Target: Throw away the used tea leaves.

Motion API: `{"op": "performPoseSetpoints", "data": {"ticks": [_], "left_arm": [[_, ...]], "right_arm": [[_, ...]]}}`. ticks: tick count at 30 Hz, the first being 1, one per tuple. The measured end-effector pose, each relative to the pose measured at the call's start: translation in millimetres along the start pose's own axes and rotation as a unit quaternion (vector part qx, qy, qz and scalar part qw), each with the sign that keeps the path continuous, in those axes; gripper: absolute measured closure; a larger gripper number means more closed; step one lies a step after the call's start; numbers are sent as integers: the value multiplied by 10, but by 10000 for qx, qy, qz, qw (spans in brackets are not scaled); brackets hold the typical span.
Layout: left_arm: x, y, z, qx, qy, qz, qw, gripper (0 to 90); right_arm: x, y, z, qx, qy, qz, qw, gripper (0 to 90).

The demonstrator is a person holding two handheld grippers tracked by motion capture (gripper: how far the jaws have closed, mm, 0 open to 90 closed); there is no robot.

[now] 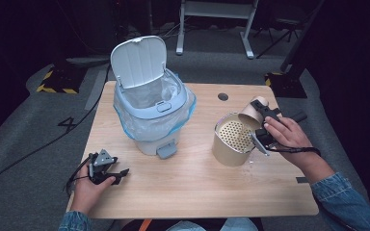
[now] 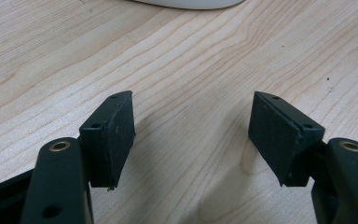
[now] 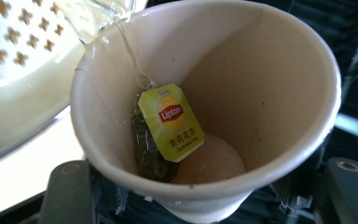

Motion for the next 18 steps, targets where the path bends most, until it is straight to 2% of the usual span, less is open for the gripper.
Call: {"op": "performPoseSetpoints", "data": {"ticks": [1,2,5,6,8,9,10,11,12,13,14,16,18], "left_arm": [[0,0,0,0,2,1,10000,319],[0,0,0,-1,0,0,10000,319],[1,0,0,1,0,3,10000,319],[1,0,0,0,0,5,10000,319],[0,0,0,0,1,0,10000,319],[0,0,0,0,2,0,10000,319],[0,0,0,0,1,1,10000,319],[0,0,0,0,1,1,10000,319],[0,0,0,1,1,1,10000,319],[0,0,0,1,1,1,10000,319],[0,0,0,0,1,1,10000,319],[0,0,0,0,2,2,10000,319],[1,0,0,1,1,3,10000,319]], "right_arm": [[9,14,-6,-34,86,77,9999,339],[28,23,-20,-34,274,224,9994,339],[61,55,-43,-163,717,519,9959,339],[71,69,-55,-249,1031,696,9919,339],[76,93,-81,-310,1351,890,9863,340],[83,108,-90,-379,1604,1032,9809,340],[77,115,-95,-404,1654,1078,9795,340],[77,115,-95,-404,1654,1078,9795,340],[97,143,-116,-424,1901,1271,9726,341],[97,143,-116,-424,1901,1271,9726,341],[127,171,-110,-545,2134,1389,9655,341],[141,175,-106,-524,2114,1403,9659,341],[167,174,-72,-550,2002,1439,9676,341]]}}
Point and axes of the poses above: each handheld gripper's, and its own axes: y roughly backward along the jaws, z roughly out of its underside, x roughly to its right, the point moved 9 cm from there along -y, roughly forward along the jaws, and after that the axes turned 15 degrees about -x, right-handed, at the moved point
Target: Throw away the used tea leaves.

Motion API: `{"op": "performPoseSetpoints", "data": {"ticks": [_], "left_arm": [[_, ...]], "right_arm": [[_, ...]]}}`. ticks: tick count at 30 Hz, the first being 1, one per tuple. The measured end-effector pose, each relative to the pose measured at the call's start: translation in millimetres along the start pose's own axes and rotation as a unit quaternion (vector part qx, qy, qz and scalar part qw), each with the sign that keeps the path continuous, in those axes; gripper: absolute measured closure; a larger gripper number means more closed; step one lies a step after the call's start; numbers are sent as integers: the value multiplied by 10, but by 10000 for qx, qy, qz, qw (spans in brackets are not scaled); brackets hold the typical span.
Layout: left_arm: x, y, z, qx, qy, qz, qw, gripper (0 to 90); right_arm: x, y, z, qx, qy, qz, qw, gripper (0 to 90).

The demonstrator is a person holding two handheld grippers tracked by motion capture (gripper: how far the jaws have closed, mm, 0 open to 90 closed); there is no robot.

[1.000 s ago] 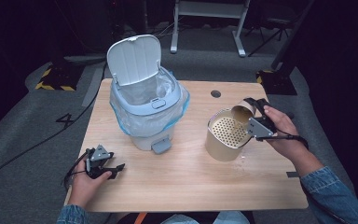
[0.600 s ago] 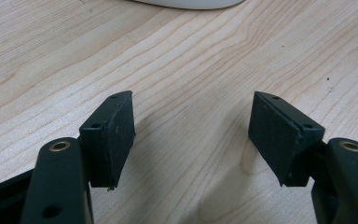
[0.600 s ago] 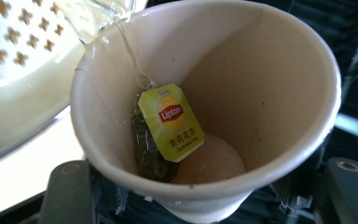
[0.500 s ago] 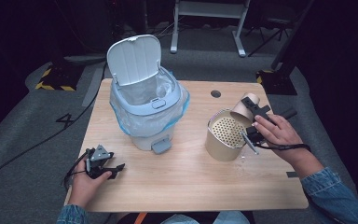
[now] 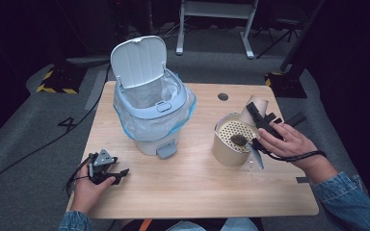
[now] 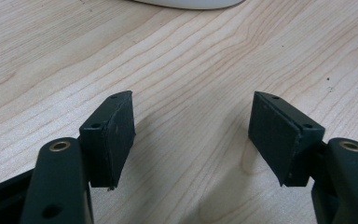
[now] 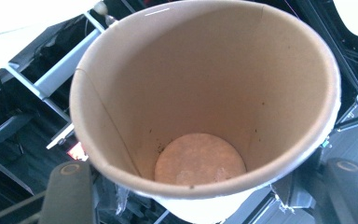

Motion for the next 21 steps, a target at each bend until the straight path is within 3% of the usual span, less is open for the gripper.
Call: {"op": "performPoseSetpoints", "data": {"ticks": [8,11,14,15,16,17,18,19,20,21], "left_arm": [[0,0,0,0,2,-2,10000,319],[-1,0,0,-1,-1,0,10000,319],[0,0,0,-1,0,1,10000,319],[0,0,0,-1,0,1,10000,319],[0,0,0,-1,0,1,10000,319],[0,0,0,-1,0,0,10000,319],[0,0,0,-1,0,0,10000,319],[-1,0,0,-1,0,-3,10000,319],[-1,0,0,-1,0,-3,10000,319],[0,0,0,1,2,-2,10000,319]], "right_arm": [[6,-1,14,24,-59,-39,10000,337],[7,-6,15,64,-235,-82,9997,337],[20,-15,30,169,-620,-277,9975,332],[20,-15,30,169,-620,-277,9975,332],[8,-25,31,328,-1046,-563,9924,329],[-3,-29,29,403,-1277,-705,9885,328],[-3,-29,29,403,-1277,-705,9885,328],[-39,-48,37,572,-1863,-1108,9745,327],[-55,-54,41,621,-2084,-1287,9676,326],[-67,-68,42,728,-2389,-1439,9576,325]]}}
Point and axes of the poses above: each handheld gripper's, and its own axes: y roughly backward along the jaws, z roughly out of its underside, x roughly to its right, the point moved 9 cm from there along -y, roughly forward along the jaws, and after that the axes turned 15 degrees about -x, right-handed, at the moved point
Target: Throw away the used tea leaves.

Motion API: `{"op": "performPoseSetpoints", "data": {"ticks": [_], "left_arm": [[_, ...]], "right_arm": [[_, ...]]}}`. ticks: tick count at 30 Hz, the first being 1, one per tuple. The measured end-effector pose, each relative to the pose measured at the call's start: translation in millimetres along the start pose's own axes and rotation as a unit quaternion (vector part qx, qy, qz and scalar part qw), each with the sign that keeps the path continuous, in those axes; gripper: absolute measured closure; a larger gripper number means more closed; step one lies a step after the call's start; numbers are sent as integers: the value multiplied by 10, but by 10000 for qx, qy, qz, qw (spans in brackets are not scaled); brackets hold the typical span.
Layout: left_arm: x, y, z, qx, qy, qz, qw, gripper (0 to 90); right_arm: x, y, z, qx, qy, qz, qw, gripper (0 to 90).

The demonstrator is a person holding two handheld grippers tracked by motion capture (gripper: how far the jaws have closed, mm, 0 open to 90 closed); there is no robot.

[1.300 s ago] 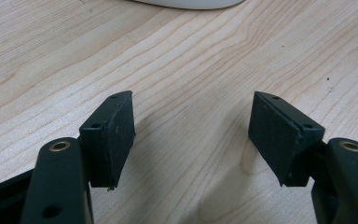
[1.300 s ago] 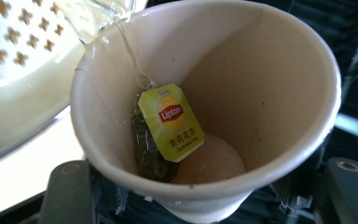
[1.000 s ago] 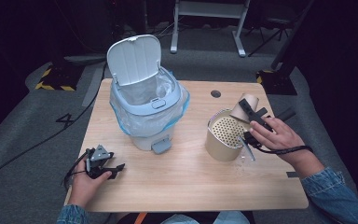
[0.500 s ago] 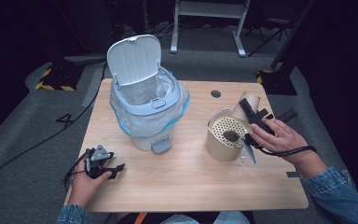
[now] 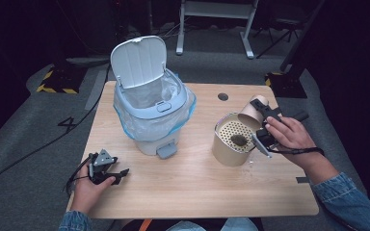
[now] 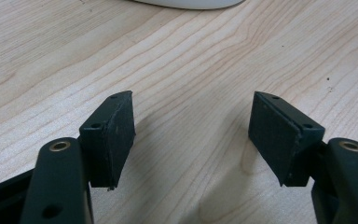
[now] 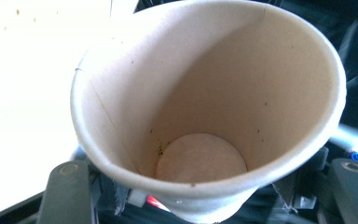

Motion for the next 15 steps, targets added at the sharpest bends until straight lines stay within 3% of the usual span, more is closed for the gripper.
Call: {"op": "performPoseSetpoints", "data": {"ticks": [1,2,3,7,8,9,10,11,12,13,14,15], "left_arm": [[0,0,0,-2,-2,0,10000,319],[0,0,0,-2,-2,0,10000,319],[0,0,0,-2,-3,3,10000,319],[0,0,0,-2,-3,4,10000,319],[0,0,0,-2,-3,4,10000,319],[0,0,0,-2,-2,5,10000,319],[0,0,0,-3,-1,5,10000,319],[0,0,0,-3,-1,5,10000,319],[0,0,0,-3,-1,7,10000,319],[0,0,0,-3,-1,8,10000,319],[0,0,0,-3,-1,8,10000,319],[0,0,0,-2,-1,7,10000,319]], "right_arm": [[-3,-7,17,40,-228,-174,9996,325],[-3,-7,17,40,-228,-174,9996,325],[-22,-23,37,220,-911,-590,9938,325],[-26,-34,65,467,-1747,-1025,9782,323],[-26,-34,65,467,-1747,-1025,9782,323],[-38,-36,76,621,-2249,-1355,9629,323],[-40,-37,75,729,-2446,-1500,9552,322],[-40,-37,75,729,-2446,-1500,9552,322],[-47,-39,87,955,-3109,-1976,9247,323],[-49,-38,95,1011,-3323,-2132,9132,322],[-51,-36,100,1088,-3607,-2313,8970,322],[-49,-35,108,1166,-3815,-2463,8833,322]]}}
Point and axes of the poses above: each handheld gripper's, and its own axes: y roughly backward along the jaws, z roughly out of its underside, x roughly to its right, the point moved 9 cm from there along -y, roughly forward along the jaws, and after that the axes turned 15 degrees about -x, right-handed, at the moved point
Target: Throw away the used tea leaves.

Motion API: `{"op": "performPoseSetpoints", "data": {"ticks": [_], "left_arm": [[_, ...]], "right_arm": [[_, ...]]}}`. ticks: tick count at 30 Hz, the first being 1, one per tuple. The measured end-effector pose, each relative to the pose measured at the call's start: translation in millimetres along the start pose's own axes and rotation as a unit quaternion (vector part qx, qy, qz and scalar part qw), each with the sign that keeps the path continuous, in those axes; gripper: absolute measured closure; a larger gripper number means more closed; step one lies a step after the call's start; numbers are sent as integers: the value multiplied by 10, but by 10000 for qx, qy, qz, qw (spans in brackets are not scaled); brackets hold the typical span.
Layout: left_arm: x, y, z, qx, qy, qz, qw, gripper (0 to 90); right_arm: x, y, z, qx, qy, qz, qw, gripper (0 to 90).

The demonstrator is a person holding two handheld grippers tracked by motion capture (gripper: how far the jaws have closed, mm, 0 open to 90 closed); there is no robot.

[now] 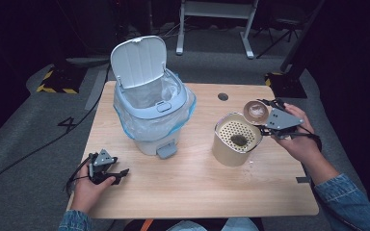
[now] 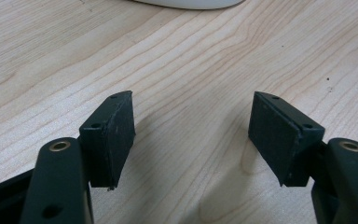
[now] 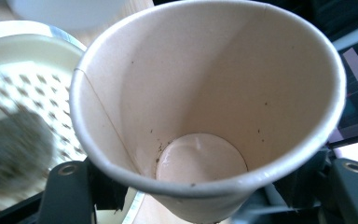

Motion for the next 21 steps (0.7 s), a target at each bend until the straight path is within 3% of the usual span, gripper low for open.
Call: {"op": "performPoseSetpoints", "data": {"ticks": [1,2,3,4,5,6,8,9,12,13,14,15,16,17,20,21], "left_arm": [[0,0,0,0,0,0,10000,319],[0,0,0,-1,-1,-1,10000,319],[0,0,0,0,0,-1,10000,319],[0,0,0,0,0,0,10000,319],[0,0,0,-1,-1,-1,10000,319],[0,0,0,-1,0,-4,10000,319],[0,0,0,-1,-1,-6,10000,318],[0,0,0,-1,-1,-6,10000,319],[0,1,1,-3,-5,-7,10000,319],[0,1,1,-3,-5,-7,10000,319],[0,1,1,-4,-5,-4,10000,318],[-2,1,0,-3,-9,-8,10000,318],[-2,1,0,-3,-9,-8,10000,319],[-5,2,0,-3,-23,-17,10000,319],[-5,2,0,-2,-21,-17,10000,319],[-4,2,0,-3,-22,-13,10000,319]], "right_arm": [[0,0,0,0,0,0,10000,322],[6,5,3,87,-196,-142,9997,322],[-5,9,5,180,-505,-433,9976,322],[-14,24,8,323,-999,-826,9910,321],[-18,32,9,372,-1153,-975,9878,321],[-28,41,11,423,-1370,-1212,9822,320],[-46,58,22,504,-1788,-1700,9678,319],[-50,62,27,514,-1894,-1826,9634,319],[-81,97,45,540,-2268,-2319,9444,320],[-81,97,45,540,-2268,-2319,9444,320],[-119,146,49,543,-2498,-2658,9295,321],[-130,158,49,556,-2531,-2731,9264,321],[-130,158,49,556,-2531,-2731,9264,321],[-172,186,55,524,-2552,-2897,9210,321],[-209,207,53,524,-2541,-2990,9183,321],[-253,242,54,521,-2549,-3067,9156,320]]}}
Point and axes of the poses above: each handheld gripper's, and its own axes: y roughly backward along the jaws, z roughly out of its underside, x roughly to its right, the point moved 9 cm from there along -y, roughly forward along the jaws, and after that the axes turned 15 degrees about -x, right-handed, at the moved point
